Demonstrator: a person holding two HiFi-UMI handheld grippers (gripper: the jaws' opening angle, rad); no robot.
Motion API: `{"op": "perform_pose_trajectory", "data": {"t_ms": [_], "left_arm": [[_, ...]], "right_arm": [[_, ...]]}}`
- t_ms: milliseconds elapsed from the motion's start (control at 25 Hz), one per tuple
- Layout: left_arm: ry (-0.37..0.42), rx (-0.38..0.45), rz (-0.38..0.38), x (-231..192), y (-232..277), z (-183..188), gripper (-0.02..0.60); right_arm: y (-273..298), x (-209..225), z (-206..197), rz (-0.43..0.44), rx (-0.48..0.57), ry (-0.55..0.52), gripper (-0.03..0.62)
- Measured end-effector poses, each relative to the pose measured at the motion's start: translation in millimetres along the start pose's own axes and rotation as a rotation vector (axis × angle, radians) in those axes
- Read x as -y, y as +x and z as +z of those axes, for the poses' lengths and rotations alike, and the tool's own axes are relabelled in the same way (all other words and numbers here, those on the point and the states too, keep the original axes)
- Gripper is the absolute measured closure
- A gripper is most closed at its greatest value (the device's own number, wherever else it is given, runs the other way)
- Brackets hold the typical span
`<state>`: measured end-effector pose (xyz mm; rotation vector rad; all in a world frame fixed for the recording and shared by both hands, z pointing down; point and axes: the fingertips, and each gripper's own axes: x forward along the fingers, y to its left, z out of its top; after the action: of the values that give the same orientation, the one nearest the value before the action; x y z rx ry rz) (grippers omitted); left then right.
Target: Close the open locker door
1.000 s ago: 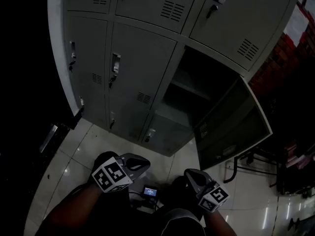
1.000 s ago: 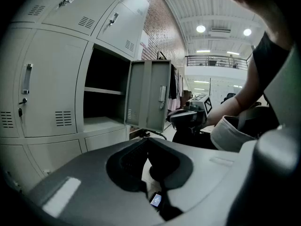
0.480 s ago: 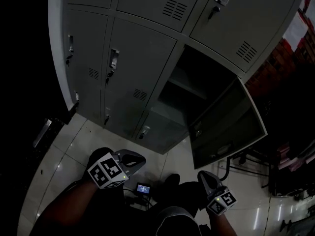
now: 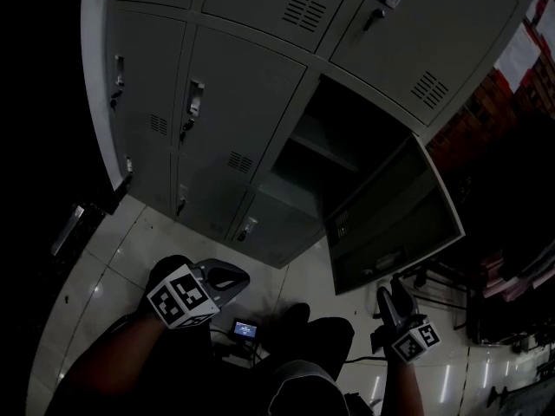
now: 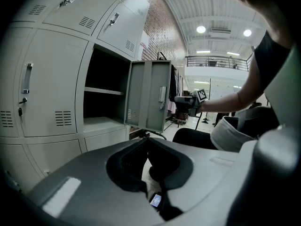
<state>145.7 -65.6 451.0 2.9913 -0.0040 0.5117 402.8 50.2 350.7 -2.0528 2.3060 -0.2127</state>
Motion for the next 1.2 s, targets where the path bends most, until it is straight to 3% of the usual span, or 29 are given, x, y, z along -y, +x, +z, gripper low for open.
{"op": "perform_pose_trajectory", "data": {"t_ms": [160, 320, 400, 480, 720, 1200], "left_arm": [[0.000, -0.002, 0.003, -0.4, 0.7, -0.4, 0.569], [-0.001, -0.004, 0.005, -0.6, 0.7, -0.3, 0.569], [-0.002, -0.003, 0.005, -0.6, 0.7, -0.2, 0.569], [-0.002, -0.002, 0.003, -0.2, 1.0, 0.2, 0.569], [-0.004, 0.004, 0.001, -0.6, 0.6, 1.4, 0.569], [-0.008, 0.006, -0.003, 0.7, 1.2, 3.0, 0.569]], "right_arm": [[13.3, 16.9, 3.6, 0.011, -0.018, -0.064, 0.352], [32.9, 4.1, 13.4, 0.044, 0.015, -0.009, 0.357], [36.0, 10.4, 7.1, 0.019, 0.006, -0.021, 0.373], [40.1, 6.3, 9.1, 0.008, 0.027, -0.018, 0.448], [54.8, -21.0, 9.5, 0.049, 0.045, -0.033, 0.447], [107.5, -83.4, 1.0, 0.238, 0.008, -0.096, 0.454]]}}
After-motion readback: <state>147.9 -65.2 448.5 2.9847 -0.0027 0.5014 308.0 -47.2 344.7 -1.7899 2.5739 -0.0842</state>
